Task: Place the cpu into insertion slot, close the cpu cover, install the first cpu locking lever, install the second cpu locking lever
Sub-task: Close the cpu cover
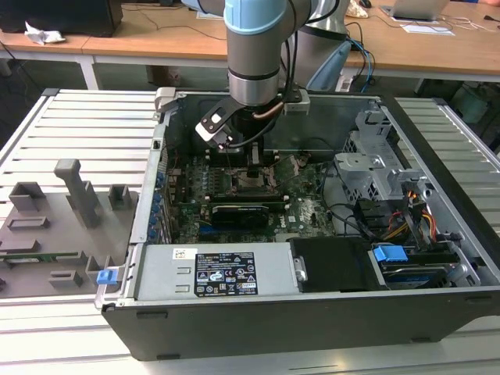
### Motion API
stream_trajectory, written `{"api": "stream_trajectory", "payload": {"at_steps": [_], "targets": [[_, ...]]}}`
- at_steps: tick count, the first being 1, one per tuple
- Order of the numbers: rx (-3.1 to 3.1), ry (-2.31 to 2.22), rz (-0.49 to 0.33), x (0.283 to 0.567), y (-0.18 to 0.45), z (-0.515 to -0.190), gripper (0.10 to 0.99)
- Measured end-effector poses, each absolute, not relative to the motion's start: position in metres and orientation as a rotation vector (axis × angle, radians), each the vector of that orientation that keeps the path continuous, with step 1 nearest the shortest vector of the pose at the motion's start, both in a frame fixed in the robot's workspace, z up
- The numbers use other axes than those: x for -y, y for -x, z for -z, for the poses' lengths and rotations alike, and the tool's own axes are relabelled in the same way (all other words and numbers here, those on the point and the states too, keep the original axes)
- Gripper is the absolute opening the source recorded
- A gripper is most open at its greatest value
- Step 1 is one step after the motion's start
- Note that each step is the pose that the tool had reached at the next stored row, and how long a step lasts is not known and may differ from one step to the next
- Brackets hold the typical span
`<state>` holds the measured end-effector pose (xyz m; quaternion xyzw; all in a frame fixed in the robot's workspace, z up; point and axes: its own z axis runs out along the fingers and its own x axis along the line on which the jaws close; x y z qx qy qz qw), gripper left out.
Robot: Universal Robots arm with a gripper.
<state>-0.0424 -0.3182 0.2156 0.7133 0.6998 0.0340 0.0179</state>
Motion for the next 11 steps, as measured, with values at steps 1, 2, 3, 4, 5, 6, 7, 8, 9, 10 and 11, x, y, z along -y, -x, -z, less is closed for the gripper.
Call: {"api": "stream_trajectory", "payload": {"at_steps": [1,2,3,4,5,6,7,8,9,10,11], "targets": [[-2.174,-2.216,-0.106,0.3182,0.0424,-0.2157,0.106],[-2.174,-2.216,-0.106,0.3182,0.0424,-0.2157,0.106],[-2.174,-2.216,-0.106,0.3182,0.0424,-0.2159,0.106],[-2.174,-2.216,-0.106,0.3182,0.0424,-0.2159,0.106],[-2.174,-2.216,-0.106,0.3182,0.0424,-0.2160,0.106],[-2.174,-2.216,-0.106,0.3182,0.0424,-0.2162,0.106],[-2.174,-2.216,-0.106,0.3182,0.0424,-0.2167,0.106],[-2.174,-2.216,-0.105,0.3183,0.0424,-0.2176,0.106],[-2.174,-2.216,-0.106,0.3182,0.0424,-0.2187,0.106],[-2.174,-2.216,-0.106,0.3182,0.0423,-0.2190,0.106],[-2.174,-2.216,-0.106,0.3182,0.0424,-0.2193,0.106]]}}
